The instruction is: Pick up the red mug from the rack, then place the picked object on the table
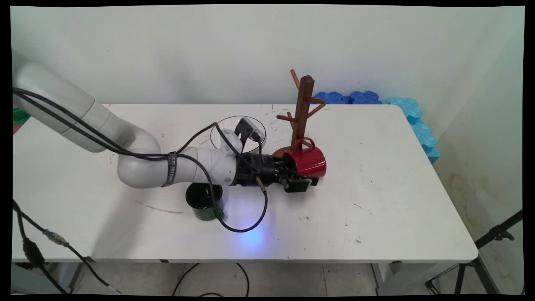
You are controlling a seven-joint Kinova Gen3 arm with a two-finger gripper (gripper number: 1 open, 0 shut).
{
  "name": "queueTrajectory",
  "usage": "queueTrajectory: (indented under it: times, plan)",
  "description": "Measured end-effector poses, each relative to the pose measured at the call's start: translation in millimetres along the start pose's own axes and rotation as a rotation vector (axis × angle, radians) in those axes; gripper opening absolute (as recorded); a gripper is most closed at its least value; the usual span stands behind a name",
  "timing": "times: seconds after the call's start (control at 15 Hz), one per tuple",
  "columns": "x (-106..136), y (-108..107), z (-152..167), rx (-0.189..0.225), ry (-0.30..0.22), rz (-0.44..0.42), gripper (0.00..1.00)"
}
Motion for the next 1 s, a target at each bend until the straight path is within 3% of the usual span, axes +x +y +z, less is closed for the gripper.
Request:
queueTrajectory:
  times: [1.0]
  plan:
    - [6.7, 8.2, -2.0, -0.045, 0.0, 0.036, 0.0]
